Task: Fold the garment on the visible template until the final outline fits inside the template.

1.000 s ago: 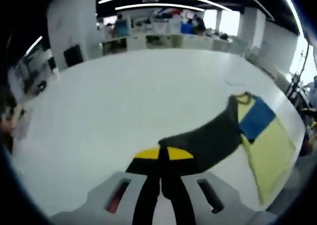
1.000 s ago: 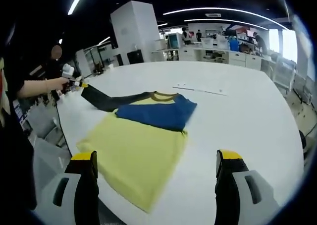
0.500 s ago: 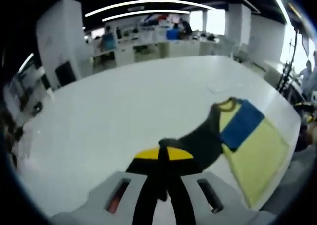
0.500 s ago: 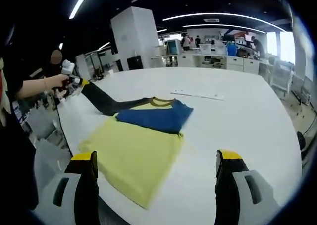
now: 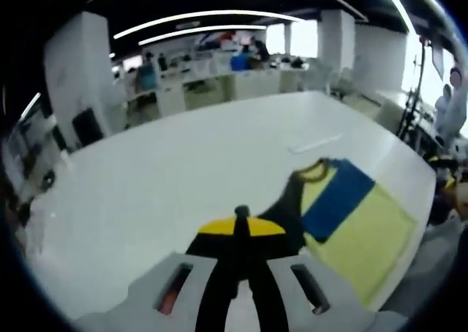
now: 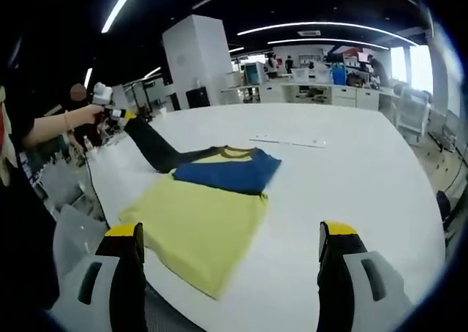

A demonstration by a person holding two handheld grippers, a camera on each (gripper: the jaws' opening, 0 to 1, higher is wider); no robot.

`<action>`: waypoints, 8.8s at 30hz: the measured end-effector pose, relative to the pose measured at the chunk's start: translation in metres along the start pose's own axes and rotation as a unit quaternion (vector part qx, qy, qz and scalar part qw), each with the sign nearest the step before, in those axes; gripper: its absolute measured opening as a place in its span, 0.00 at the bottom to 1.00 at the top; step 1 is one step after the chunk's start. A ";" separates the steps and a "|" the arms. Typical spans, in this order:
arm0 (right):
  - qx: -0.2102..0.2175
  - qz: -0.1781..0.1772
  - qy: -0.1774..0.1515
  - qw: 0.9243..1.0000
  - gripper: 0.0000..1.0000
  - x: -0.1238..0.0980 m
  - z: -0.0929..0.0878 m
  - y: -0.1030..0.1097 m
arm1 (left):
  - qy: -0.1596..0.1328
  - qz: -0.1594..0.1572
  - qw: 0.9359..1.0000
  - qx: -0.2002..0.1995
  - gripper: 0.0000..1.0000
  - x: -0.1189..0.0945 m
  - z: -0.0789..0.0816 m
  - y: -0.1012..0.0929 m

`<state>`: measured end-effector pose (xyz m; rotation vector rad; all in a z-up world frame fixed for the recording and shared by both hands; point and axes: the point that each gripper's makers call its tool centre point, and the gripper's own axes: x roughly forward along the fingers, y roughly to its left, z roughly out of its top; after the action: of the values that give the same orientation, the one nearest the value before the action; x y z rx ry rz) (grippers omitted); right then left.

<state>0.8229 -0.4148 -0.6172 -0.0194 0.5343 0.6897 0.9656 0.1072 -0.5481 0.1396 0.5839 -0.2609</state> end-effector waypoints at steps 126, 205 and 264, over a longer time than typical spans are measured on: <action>0.037 -0.006 -0.004 0.999 1.00 -0.050 -0.051 -0.092 | 0.148 -0.199 0.967 0.061 0.00 0.205 -0.017 -0.394; 0.046 0.004 0.027 0.999 1.00 -0.051 -0.068 -0.106 | 0.037 -0.091 0.992 0.080 0.00 0.198 -0.095 -0.404; -0.020 0.030 -0.024 0.999 1.00 -0.016 0.015 0.002 | -0.009 -0.072 0.996 -0.043 0.99 -0.076 -0.098 -0.205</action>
<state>0.8183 -0.4200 -0.5966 -0.0247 0.4755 0.7573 0.7947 -0.0538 -0.5982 0.0119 0.5868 -0.3767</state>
